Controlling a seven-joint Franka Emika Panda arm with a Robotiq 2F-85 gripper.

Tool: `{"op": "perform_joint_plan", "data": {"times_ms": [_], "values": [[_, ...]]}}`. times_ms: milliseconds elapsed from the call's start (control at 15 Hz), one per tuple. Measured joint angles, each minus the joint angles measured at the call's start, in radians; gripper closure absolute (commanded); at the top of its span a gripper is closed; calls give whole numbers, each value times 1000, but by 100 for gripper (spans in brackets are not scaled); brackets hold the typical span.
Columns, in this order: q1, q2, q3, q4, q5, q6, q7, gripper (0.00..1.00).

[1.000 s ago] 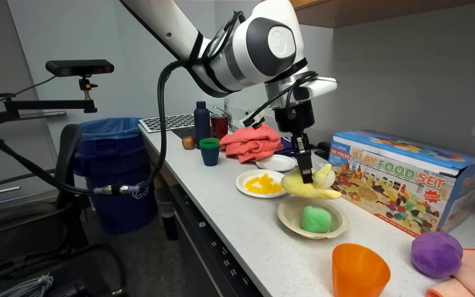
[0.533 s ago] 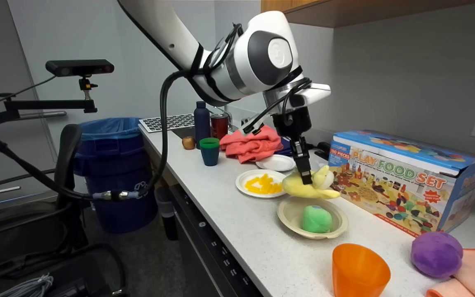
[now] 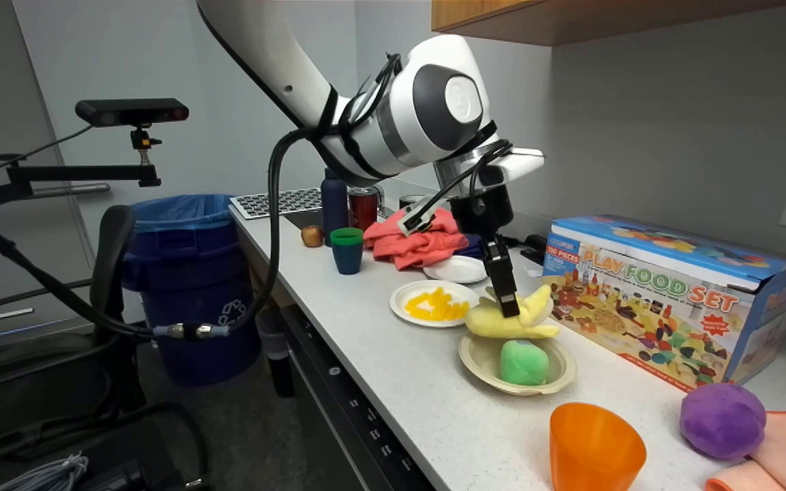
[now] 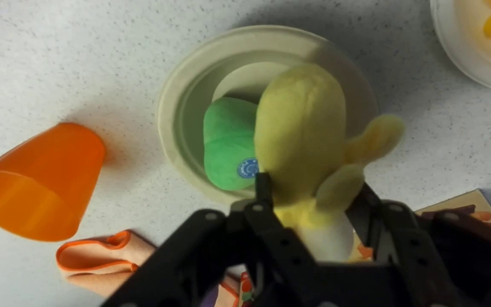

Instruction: Put the toy banana on the plate with the green toy fruit

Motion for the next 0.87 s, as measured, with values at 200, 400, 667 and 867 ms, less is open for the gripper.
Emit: {"op": "perform_joint_plan", "data": {"times_ms": [200, 400, 667, 867], "values": [[0, 0, 0, 5, 0, 0, 0, 1], [5, -9, 3, 21, -2, 13, -3, 0], [20, -58, 21, 48, -23, 55, -13, 0], [21, -103, 40, 59, -23, 62, -27, 0]]}}
